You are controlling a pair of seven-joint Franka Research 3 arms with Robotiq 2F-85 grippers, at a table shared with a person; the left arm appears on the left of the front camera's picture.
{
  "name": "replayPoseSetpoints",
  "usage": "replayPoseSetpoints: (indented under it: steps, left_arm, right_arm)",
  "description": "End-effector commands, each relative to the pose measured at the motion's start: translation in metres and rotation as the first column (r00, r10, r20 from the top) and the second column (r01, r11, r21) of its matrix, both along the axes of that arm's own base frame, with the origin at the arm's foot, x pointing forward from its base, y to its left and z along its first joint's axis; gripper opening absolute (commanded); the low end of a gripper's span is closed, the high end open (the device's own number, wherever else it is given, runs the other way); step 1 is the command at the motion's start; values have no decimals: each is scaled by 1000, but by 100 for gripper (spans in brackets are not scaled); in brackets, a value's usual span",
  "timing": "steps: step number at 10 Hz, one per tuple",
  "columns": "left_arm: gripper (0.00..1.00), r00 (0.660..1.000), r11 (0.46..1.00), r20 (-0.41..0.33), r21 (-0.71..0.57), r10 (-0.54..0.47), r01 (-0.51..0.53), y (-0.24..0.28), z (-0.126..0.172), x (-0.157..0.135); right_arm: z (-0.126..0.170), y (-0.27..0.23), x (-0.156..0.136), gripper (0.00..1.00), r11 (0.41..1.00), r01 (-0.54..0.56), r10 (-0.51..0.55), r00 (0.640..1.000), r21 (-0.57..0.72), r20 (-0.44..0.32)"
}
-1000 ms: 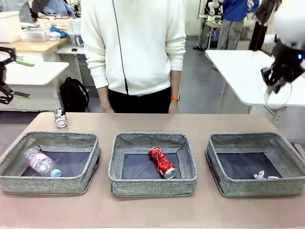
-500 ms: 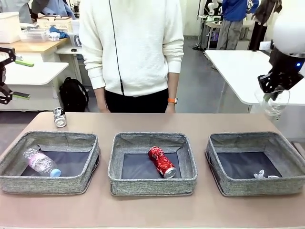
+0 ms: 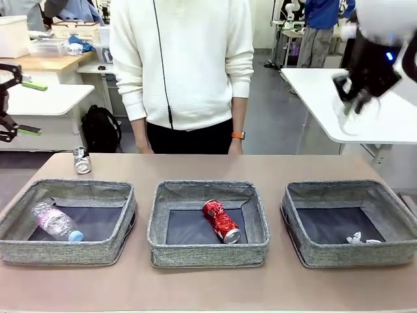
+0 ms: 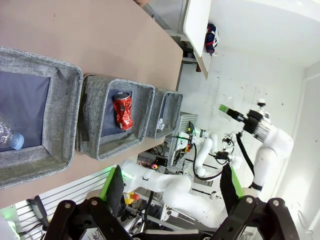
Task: Sort the waste into the appropriate baskets.
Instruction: Pick up the waste item pointed out by the person.
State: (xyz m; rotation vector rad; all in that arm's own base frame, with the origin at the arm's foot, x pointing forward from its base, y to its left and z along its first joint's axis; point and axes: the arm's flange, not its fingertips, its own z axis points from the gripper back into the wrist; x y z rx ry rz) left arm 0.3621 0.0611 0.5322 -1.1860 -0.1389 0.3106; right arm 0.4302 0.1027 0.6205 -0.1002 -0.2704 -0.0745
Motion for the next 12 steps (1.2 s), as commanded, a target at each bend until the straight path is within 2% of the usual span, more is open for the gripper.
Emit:
replayPoseSetpoints:
  steps: [1, 2, 3, 5, 6, 7, 9, 10, 12]
  left_arm:
    - [100, 1000, 1000, 9, -22, -2, 2, -1, 3, -1]
    - [100, 1000, 1000, 9, -22, -2, 2, -1, 3, -1]
    - [100, 1000, 1000, 9, -22, -2, 2, -1, 3, -1]
    - [100, 1000, 1000, 9, -22, -2, 2, -1, 3, -1]
    - [100, 1000, 1000, 9, -22, -2, 2, -1, 3, -1]
    - [100, 1000, 1000, 9, -22, -2, 2, -1, 3, -1]
    - [100, 1000, 1000, 9, -22, -2, 2, -1, 3, -1]
    - [100, 1000, 1000, 9, -22, -2, 2, -1, 3, -1]
    - [100, 1000, 1000, 9, -22, -2, 2, -1, 3, -1]
  right_arm:
    - [33, 63, 3, 20, 988, 153, -154, 986, -20, -69]
    - [43, 108, -6, 20, 989, 141, -143, 986, -36, -87]
    - [49, 147, -14, 20, 997, 77, -79, 993, -25, -92]
    - [45, 211, -18, 20, 999, -29, 32, 993, 23, -114]
    - [36, 223, -16, 20, 995, -46, 58, 990, 89, -127]
    - [41, 197, -38, 20, 1000, -3, 3, 995, 6, -98]
    - [41, 197, -38, 20, 1000, -3, 3, 995, 6, -98]
    - [35, 218, -29, 20, 999, -41, 44, 992, 31, -120]
    - [71, 247, -39, 20, 998, -46, 49, 996, 41, -77]
